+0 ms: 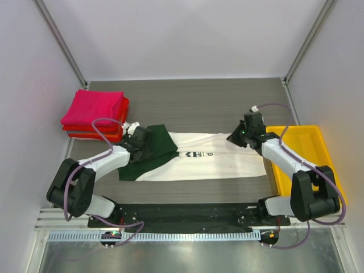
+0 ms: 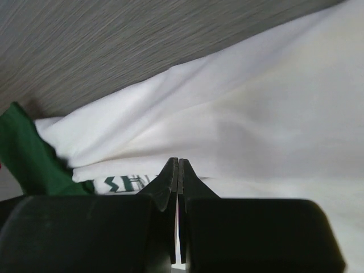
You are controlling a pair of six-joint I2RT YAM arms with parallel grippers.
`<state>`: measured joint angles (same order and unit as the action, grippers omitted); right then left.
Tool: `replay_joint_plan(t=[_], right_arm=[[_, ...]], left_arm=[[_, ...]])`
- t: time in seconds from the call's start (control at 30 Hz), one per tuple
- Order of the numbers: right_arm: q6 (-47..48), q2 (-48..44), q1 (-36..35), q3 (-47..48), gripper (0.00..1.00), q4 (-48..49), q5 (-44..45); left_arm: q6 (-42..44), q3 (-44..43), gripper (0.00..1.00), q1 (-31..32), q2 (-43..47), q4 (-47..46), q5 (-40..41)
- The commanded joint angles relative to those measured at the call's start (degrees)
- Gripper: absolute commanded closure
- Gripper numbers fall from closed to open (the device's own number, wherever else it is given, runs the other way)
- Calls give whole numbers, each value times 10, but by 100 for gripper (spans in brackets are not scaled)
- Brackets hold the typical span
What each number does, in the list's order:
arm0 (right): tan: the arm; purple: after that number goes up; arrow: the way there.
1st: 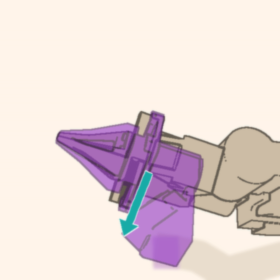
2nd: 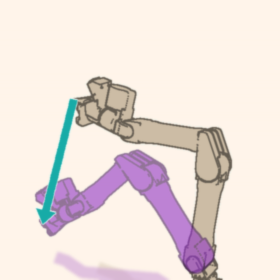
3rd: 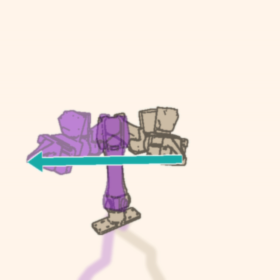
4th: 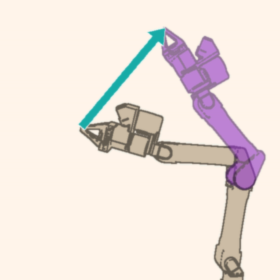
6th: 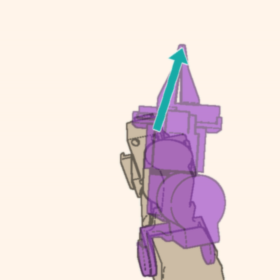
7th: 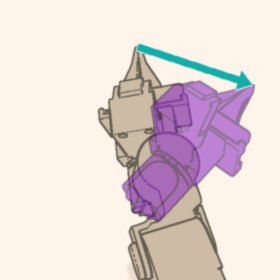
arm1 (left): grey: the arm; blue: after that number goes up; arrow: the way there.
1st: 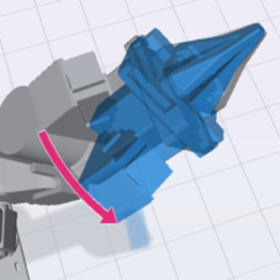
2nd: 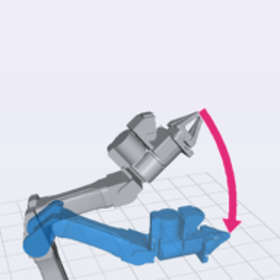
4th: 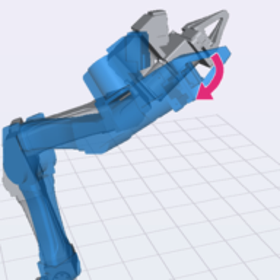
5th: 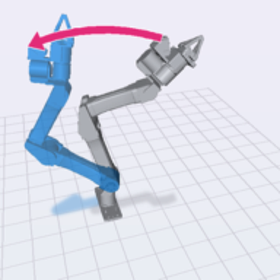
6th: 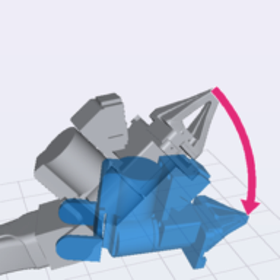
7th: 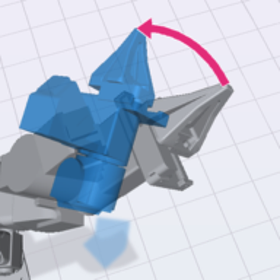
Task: Fold and stack the t-shirts
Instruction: Fold the tshirt
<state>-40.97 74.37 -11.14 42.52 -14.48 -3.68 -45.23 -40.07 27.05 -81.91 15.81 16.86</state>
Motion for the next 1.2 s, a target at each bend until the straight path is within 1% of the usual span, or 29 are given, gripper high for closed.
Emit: replay_joint_plan(t=[0.0, 0.07, 0.1, 0.17, 0.2, 0.27, 0.3, 0.37, 0.4, 0.47, 0.5, 0.53, 0.6, 0.63, 0.8, 0.93, 1.17], right_arm=[[-10, 39, -52, 54, 97, 59, -36], [-10, 81, -84, 80, 92, 85, -50], [-10, 95, -92, 86, 85, 101, -78], [-9, 135, -108, 108, 77, 142, -110], [-8, 147, -119, 117, 71, 169, -134], [-3, 191, -129, 155, 67, 192, -155], [4, 205, -140, 170, 63, 196, -161], [7, 239, -149, 219, 62, 198, -182], [5, 272, -152, 234, 61, 200, -194], [-3, 301, -163, 274, 61, 210, -221], [-8, 330, -167, 285, 60, 214, -229], [-14, 343, -175, 295, 60, 219, -236], [-20, 379, -183, 324, 57, 227, -252], [-24, 392, -190, 334, 56, 228, -257], [-36, 450, -205, 377, 54, 242, -295], [-32, 478, -211, 394, 55, 234, -304], [-35, 496, -216, 396, 55, 238, -312]], left_arm=[[-13, 13, 79, 2, 34, 3, -4], [-19, 21, 79, 1, 55, 5, -1], [-19, 26, 79, 1, 65, 5, 3], [-15, 25, 78, -1, 87, 11, 9], [-12, 18, 76, -5, 91, 16, 4], [1, 6, 75, -22, 104, 29, -13], [4, -3, 69, -28, 108, 33, -17], [11, -10, 61, -48, 122, 38, -21], [13, -13, 51, -57, 125, 38, -31], [18, -16, 43, -90, 126, 28, -48], [21, -18, 41, -102, 121, 17, -60], [22, -19, 41, -124, 114, 12, -80], [24, -21, 41, -146, 94, -14, -110], [23, -21, 41, -160, 86, -24, -137], [9, -16, 42, -171, 42, -89, -182], [15, -27, 43, -172, 19, -105, -185], [19, -42, 46, -171, -22, -116, -184]])
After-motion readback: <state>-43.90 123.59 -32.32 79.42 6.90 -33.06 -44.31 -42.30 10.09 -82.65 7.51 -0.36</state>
